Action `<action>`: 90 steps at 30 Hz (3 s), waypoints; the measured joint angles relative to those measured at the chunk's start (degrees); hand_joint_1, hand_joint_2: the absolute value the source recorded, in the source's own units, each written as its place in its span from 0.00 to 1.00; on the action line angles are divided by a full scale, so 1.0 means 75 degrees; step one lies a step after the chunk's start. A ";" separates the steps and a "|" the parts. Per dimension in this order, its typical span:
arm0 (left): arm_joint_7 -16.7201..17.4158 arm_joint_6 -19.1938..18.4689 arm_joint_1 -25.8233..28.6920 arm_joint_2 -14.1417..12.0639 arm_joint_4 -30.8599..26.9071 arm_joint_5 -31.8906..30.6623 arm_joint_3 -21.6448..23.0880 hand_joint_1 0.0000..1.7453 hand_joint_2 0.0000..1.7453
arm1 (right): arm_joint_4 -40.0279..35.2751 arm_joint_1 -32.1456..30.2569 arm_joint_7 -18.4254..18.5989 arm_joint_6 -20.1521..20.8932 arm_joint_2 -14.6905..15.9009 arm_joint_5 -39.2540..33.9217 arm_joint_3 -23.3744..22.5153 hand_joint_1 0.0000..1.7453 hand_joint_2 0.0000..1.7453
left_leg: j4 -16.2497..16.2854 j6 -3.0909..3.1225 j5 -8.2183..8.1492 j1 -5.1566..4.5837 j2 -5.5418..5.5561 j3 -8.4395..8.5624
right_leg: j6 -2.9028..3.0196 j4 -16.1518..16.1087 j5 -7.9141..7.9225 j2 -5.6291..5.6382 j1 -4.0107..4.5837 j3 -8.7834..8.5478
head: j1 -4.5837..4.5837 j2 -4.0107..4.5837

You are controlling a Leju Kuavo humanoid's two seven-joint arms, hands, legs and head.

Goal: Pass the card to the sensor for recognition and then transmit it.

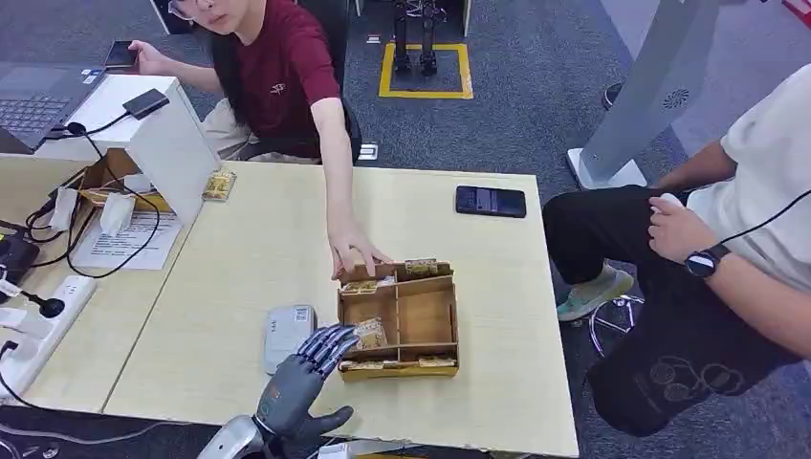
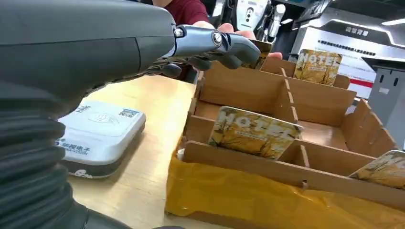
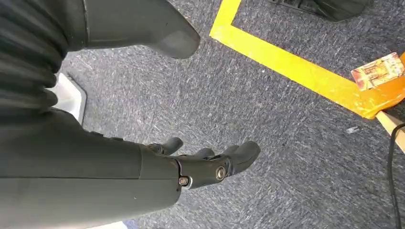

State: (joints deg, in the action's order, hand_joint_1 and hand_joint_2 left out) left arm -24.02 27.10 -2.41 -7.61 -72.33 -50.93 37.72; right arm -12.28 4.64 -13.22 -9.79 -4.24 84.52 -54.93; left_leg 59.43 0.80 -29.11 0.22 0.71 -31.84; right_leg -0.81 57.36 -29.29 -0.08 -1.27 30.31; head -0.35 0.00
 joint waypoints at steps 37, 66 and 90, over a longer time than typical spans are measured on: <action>0.0239 0.0373 -0.0157 0.0015 0.0236 -0.0224 -0.0006 0.00 1.00 | 0.0000 0.0000 0.0009 -0.0023 -0.0032 -0.0020 0.0192 0.00 1.00 | 0.0000 0.0000 0.0000 0.0000 0.0000 0.0001 | 0.0000 0.0000 0.0001 0.0000 0.0000 -0.0001 | 0.0000 -0.0003; 0.0504 0.0778 -0.0235 -0.0006 0.0373 -0.0644 -0.0099 1.00 1.00 | 0.0000 -0.0002 0.0032 0.0000 -0.0032 -0.0070 0.0318 0.00 1.00 | 0.0000 0.0000 0.0000 0.0000 0.0000 0.0000 | 0.0000 0.0000 0.0000 0.0000 0.0000 -0.0001 | 0.0000 0.0000; 0.0364 0.0554 -0.0318 -0.0061 0.0376 -0.0323 -0.0227 1.00 1.00 | 0.0000 -0.0002 0.0006 0.0000 -0.0032 -0.0131 0.0326 0.00 1.00 | -0.0001 0.0000 0.0000 0.0000 0.0003 0.0001 | 0.0000 0.0000 0.0000 -0.0002 0.0001 -0.0004 | 0.0000 0.0000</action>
State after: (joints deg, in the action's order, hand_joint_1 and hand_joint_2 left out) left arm -21.29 31.26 -4.79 -8.07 -69.51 -53.35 36.02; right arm -12.28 4.63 -13.18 -9.79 -4.48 83.54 -52.48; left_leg 59.42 0.80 -29.11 0.23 0.73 -31.83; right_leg -0.81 57.36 -29.29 -0.09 -1.27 30.27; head -0.35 0.00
